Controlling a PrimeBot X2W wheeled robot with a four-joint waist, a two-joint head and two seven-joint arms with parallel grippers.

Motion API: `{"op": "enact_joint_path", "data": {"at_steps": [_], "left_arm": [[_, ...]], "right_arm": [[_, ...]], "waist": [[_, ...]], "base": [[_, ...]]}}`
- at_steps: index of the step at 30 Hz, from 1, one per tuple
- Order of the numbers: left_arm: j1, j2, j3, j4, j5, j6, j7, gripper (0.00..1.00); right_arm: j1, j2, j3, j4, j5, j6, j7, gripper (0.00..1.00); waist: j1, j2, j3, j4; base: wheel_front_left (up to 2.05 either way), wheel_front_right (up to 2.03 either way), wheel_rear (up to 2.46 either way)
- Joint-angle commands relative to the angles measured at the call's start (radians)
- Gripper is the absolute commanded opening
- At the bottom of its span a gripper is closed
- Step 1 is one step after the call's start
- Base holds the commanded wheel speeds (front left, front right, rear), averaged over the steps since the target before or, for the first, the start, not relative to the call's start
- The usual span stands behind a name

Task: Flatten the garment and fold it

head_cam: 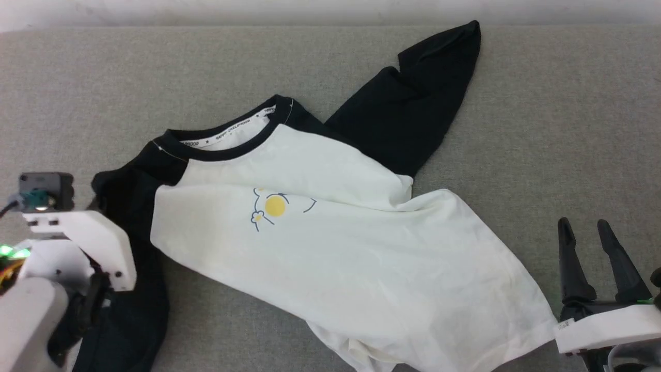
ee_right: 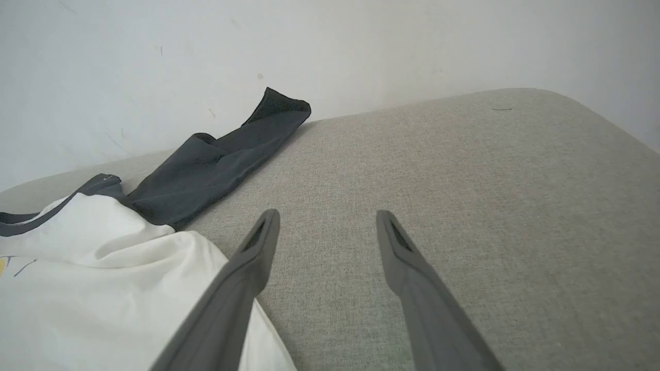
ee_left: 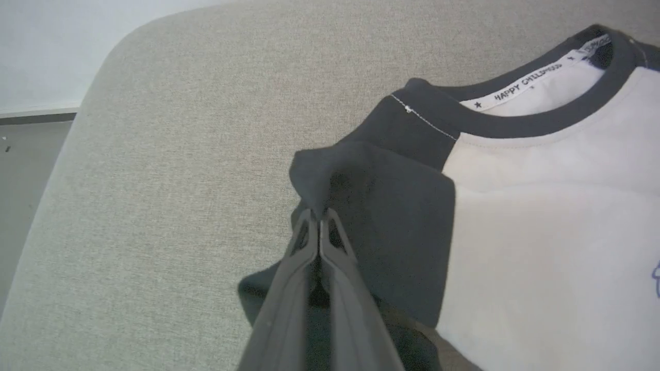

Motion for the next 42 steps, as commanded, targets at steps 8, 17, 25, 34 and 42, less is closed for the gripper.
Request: {"op": "enact_joint_path", "data": {"at_steps": [8, 17, 25, 34, 42], "left_arm": [[0.019, -0.089, 0.049, 0.029, -0.070, -0.033, -0.111, 1.00], [0.089, -0.144, 0.198, -0.162, -0.053, -0.026, -0.439, 1.00], [0.237, -0.309, 0.244, -0.287, 0.067, -0.038, -0.615, 1.00], [0.506, -0.653, 0.396, -0.334, 0.364, -0.158, -0.617, 1.00], [0.514, -0.743, 0.460, -0.283, 0.498, -0.297, -0.617, 1.00]], "right_arm": [[0.003, 0.002, 0.001, -0.009, -0.011, -0.001, 0.018, 1.00], [0.017, 0.002, 0.007, 0.009, 0.009, -0.001, 0.001, 1.00], [0.026, 0.002, 0.007, 0.029, 0.023, -0.001, -0.023, 1.00], [0.055, 0.002, -0.002, 0.050, 0.037, -0.001, -0.046, 1.00], [0.016, 0.002, -0.001, 0.011, -0.005, -0.001, -0.029, 1.00]], "waist": [[0.0000, 0.0000, -0.024, 0.028], [0.0000, 0.0000, -0.072, 0.033], [0.0000, 0.0000, -0.104, 0.024], [0.0000, 0.0000, -0.139, 0.029], [0.0000, 0.0000, -0.119, 0.074]], "base": [[0.00, 0.00, 0.00], [0.00, 0.00, 0.00], [0.00, 0.00, 0.00], [0.00, 0.00, 0.00], [0.00, 0.00, 0.00]]}}
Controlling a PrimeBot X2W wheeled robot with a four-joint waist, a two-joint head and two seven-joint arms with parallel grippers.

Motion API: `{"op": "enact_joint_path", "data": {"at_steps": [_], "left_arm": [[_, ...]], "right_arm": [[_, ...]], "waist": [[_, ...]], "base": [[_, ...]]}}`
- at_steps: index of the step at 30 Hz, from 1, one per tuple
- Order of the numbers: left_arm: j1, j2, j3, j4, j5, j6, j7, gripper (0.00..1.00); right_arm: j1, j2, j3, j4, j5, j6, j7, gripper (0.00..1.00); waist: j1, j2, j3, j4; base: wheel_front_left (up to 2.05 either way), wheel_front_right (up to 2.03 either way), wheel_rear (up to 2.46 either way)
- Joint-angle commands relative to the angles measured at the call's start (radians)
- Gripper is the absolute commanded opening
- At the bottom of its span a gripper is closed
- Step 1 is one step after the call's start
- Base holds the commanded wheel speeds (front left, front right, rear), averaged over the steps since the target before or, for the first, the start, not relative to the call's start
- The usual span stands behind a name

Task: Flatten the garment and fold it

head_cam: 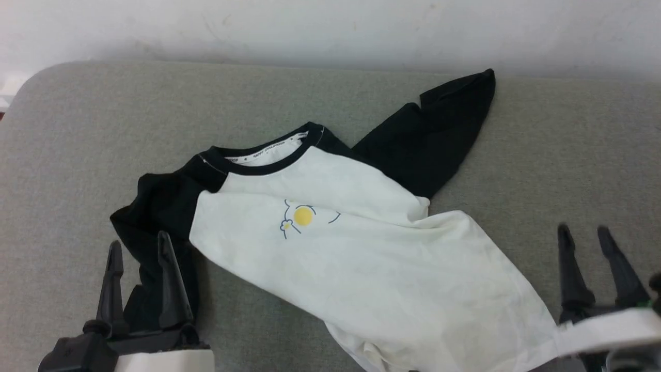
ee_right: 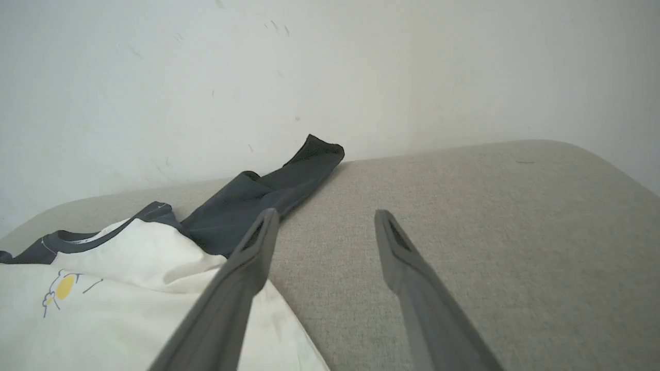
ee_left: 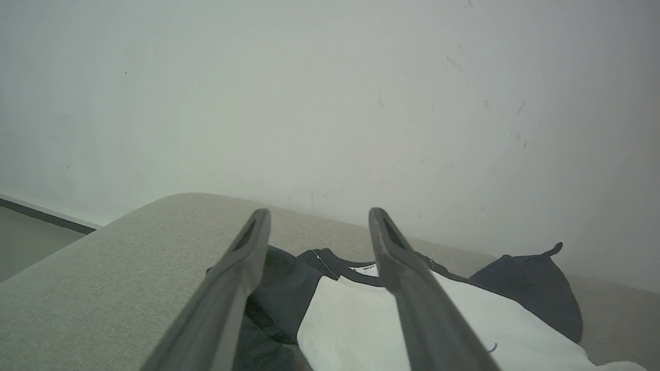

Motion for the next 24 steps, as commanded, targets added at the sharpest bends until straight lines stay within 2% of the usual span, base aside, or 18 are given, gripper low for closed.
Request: {"op": "enact_joint_path", "data": {"at_steps": [1, 6, 9, 17, 24], "left_arm": [[-0.024, -0.011, 0.010, 0.007, 0.019, -0.019, -0.005, 1.00], [-0.051, -0.032, 0.013, 0.029, 0.042, -0.063, -0.005, 1.00], [-0.068, -0.041, 0.007, 0.041, 0.040, -0.080, -0.005, 1.00], [-0.127, -0.050, -0.030, 0.053, 0.029, -0.101, -0.005, 1.00], [-0.172, -0.051, -0.078, 0.057, 0.002, -0.090, -0.005, 1.00]], "right_arm": [[-0.050, 0.002, 0.010, -0.027, -0.029, -0.001, 0.017, 1.00], [-0.224, 0.001, 0.067, -0.097, -0.084, -0.001, 0.128, 1.00], [-0.351, -0.023, 0.099, -0.101, -0.092, -0.001, 0.226, 1.00], [-0.677, -0.112, 0.134, 0.032, -0.079, -0.001, 0.550, 1.00], [-0.822, -0.175, 0.126, 0.188, -0.130, -0.001, 0.817, 1.00]], "waist": [[0.0001, -0.0001, 0.017, 0.015], [0.0001, -0.0001, 0.055, 0.034], [0.0001, -0.0001, 0.086, 0.052], [0.0001, -0.0001, 0.199, 0.117], [0.0001, -0.0001, 0.278, 0.169]], "base": [[0.00, 0.00, 0.00], [0.00, 0.00, 0.00], [0.00, 0.00, 0.00], [0.00, 0.00, 0.00], [0.00, 0.00, 0.00]]}}
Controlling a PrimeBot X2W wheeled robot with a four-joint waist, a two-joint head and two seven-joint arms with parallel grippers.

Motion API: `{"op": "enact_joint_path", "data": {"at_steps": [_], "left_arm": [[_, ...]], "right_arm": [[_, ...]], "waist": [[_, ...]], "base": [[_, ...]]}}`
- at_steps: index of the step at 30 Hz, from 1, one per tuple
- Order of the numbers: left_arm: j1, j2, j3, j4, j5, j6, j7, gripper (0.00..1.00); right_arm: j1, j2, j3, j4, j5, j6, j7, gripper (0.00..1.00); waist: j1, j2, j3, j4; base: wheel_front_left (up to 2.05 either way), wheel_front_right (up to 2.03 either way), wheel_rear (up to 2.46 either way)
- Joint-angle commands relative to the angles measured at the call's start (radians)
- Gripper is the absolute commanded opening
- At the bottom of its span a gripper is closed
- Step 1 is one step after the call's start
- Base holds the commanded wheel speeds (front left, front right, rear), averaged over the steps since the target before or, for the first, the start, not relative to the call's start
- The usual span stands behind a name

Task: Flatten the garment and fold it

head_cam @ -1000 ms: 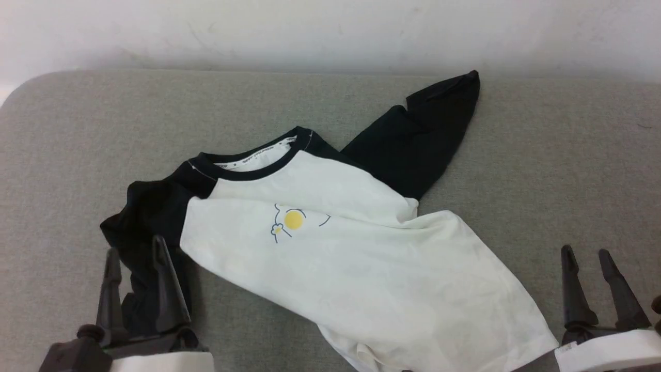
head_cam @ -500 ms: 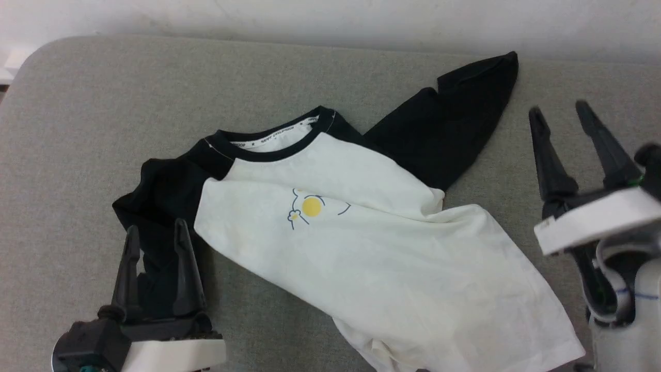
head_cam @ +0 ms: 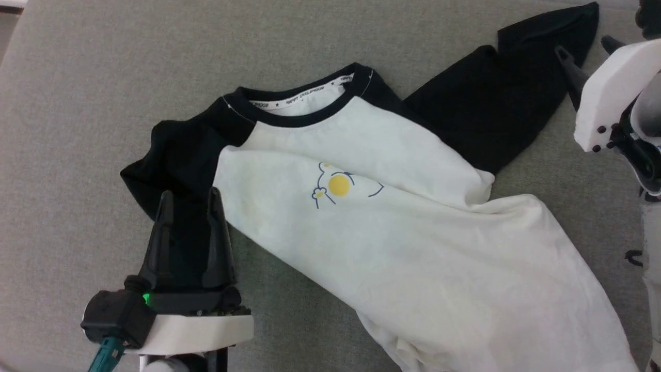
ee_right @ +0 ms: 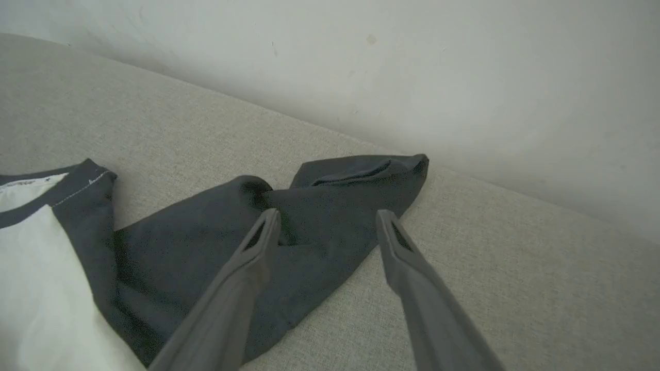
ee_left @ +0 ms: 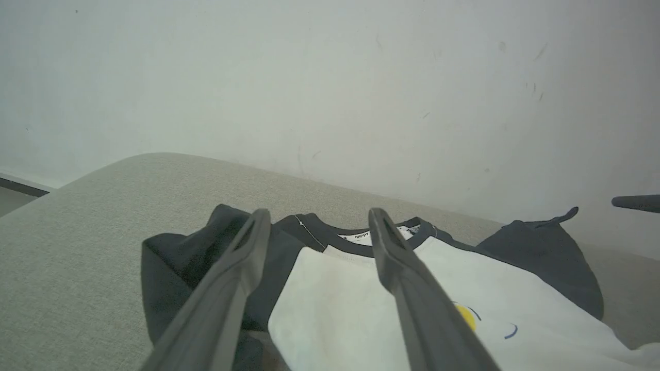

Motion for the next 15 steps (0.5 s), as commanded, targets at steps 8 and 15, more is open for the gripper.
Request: {"op": "enact_joint_path", "data": {"at_steps": [8, 15], "left_arm": [[-0.059, -0.005, -0.052, 0.020, -0.039, 0.012, -0.005, 1.00], [-0.082, -0.005, -0.080, 0.040, -0.057, 0.010, -0.005, 1.00]], "right_arm": [[-0.063, -0.077, 0.021, 0.104, -0.036, -0.001, 0.129, 1.00], [-0.056, -0.122, 0.041, 0.214, -0.078, -0.001, 0.174, 1.00]], "waist": [[-0.0003, -0.0001, 0.119, 0.103], [-0.0003, -0.0001, 0.138, 0.156]], "base": [[0.00, 0.00, 0.00], [0.00, 0.00, 0.00]]}}
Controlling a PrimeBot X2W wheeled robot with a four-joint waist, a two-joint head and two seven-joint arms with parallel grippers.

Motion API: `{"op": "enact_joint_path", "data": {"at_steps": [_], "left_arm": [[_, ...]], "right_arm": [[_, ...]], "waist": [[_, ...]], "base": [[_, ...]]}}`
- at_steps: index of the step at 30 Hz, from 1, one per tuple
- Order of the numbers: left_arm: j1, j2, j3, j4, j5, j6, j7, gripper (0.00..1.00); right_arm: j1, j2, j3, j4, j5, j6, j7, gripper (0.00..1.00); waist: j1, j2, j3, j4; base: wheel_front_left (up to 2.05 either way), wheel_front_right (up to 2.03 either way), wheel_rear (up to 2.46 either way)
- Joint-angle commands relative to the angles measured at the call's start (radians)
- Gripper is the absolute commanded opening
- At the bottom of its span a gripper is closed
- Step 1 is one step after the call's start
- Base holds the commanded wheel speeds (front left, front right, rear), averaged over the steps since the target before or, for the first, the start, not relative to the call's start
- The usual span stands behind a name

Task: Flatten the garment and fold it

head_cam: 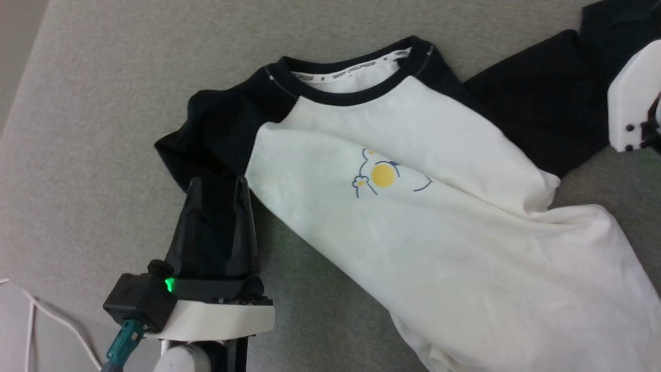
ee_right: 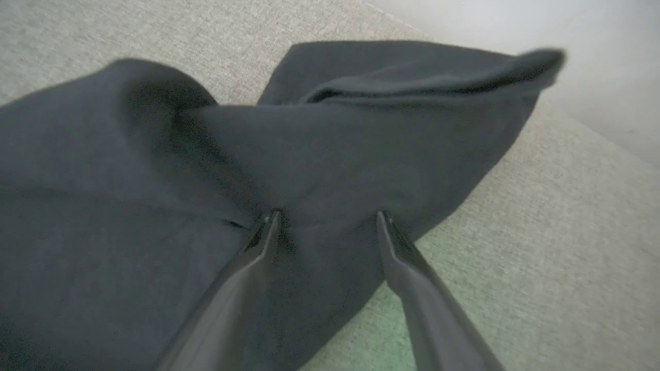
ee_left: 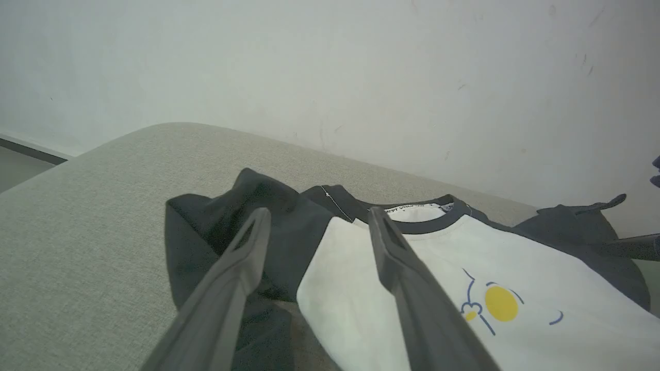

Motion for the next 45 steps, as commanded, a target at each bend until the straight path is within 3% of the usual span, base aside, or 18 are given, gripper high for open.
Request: {"op": "enact_joint_path", "data": {"at_steps": [1, 2, 4, 5, 17, 23, 28, 32, 41, 42, 43, 44, 45], "left_arm": [[-0.014, -0.004, -0.005, 0.007, -0.008, 0.003, -0.005, 1.00], [-0.013, -0.004, -0.006, 0.009, -0.011, 0.004, -0.005, 1.00], [-0.011, -0.004, -0.008, 0.014, -0.013, 0.004, -0.005, 1.00], [-0.009, -0.004, -0.008, 0.017, -0.015, 0.006, -0.005, 1.00], [0.038, -0.004, 0.028, 0.035, 0.004, -0.007, -0.005, 1.00], [0.090, -0.004, 0.073, 0.040, 0.037, -0.033, -0.005, 1.00], [0.099, -0.004, 0.079, 0.040, 0.054, -0.052, -0.005, 1.00], [0.103, -0.004, 0.084, 0.046, 0.061, -0.060, -0.005, 1.00], [0.117, -0.004, 0.105, 0.059, 0.072, -0.075, -0.005, 1.00], [0.118, -0.004, 0.105, 0.062, 0.073, -0.078, -0.005, 1.00], [0.117, -0.004, 0.106, 0.064, 0.075, -0.081, -0.005, 1.00], [0.117, -0.004, 0.106, 0.066, 0.077, -0.083, -0.005, 1.00], [0.115, -0.004, 0.106, 0.067, 0.079, -0.085, -0.005, 1.00]], "right_arm": [[0.002, 0.000, -0.006, 0.040, -0.012, -0.001, 0.040, 1.00], [0.003, 0.001, -0.007, 0.050, -0.017, -0.001, 0.053, 0.78], [0.003, 0.004, -0.017, 0.059, -0.026, -0.001, 0.057, 0.07], [0.004, 0.007, -0.025, 0.060, -0.032, -0.001, 0.051, 0.00], [0.050, 0.043, -0.130, -0.015, -0.006, -0.001, -0.137, 0.00], [0.200, 0.044, -0.279, -0.185, 0.068, -0.001, -0.183, 0.00], [0.339, 0.062, -0.444, -0.298, 0.084, -0.001, -0.192, 0.00], [0.445, 0.102, -0.568, -0.364, 0.080, -0.001, -0.214, 0.00], [0.564, 0.208, -0.663, -0.358, 0.071, -0.001, -0.279, 0.01], [0.565, 0.218, -0.661, -0.350, 0.071, -0.001, -0.292, 0.39], [0.564, 0.227, -0.654, -0.344, 0.071, -0.001, -0.305, 0.91], [0.563, 0.234, -0.645, -0.340, 0.076, -0.001, -0.319, 1.00], [0.560, 0.240, -0.640, -0.337, 0.082, -0.001, -0.334, 1.00]], "waist": [[0.0000, 0.0000, 0.019, 0.038], [0.0000, 0.0000, 0.018, 0.042], [0.0000, 0.0000, 0.014, 0.048], [0.0000, 0.0000, 0.010, 0.049], [0.0000, 0.0000, -0.130, -0.030], [0.0000, 0.0000, -0.217, -0.138], [0.0000, 0.0000, -0.241, -0.187], [0.0000, 0.0000, -0.247, -0.206], [0.0000, 0.0000, -0.264, -0.229], [0.0000, 0.0000, -0.268, -0.231], [0.0000, 0.0000, -0.271, -0.233], [0.0000, 0.0000, -0.275, -0.234], [0.0000, 0.0000, -0.278, -0.235]], "base": [[0.00, 0.00, 0.00], [0.00, 0.00, 0.00], [0.00, 0.00, 0.00], [0.00, 0.00, 0.00], [0.00, 0.00, 0.00], [0.00, 0.00, 0.00], [0.00, 0.00, 0.00], [0.00, 0.00, 0.00], [0.00, 0.00, 0.00], [0.00, 0.00, 0.00], [0.00, 0.00, 0.00], [0.00, 0.00, 0.00], [0.00, 0.00, 0.00]]}}
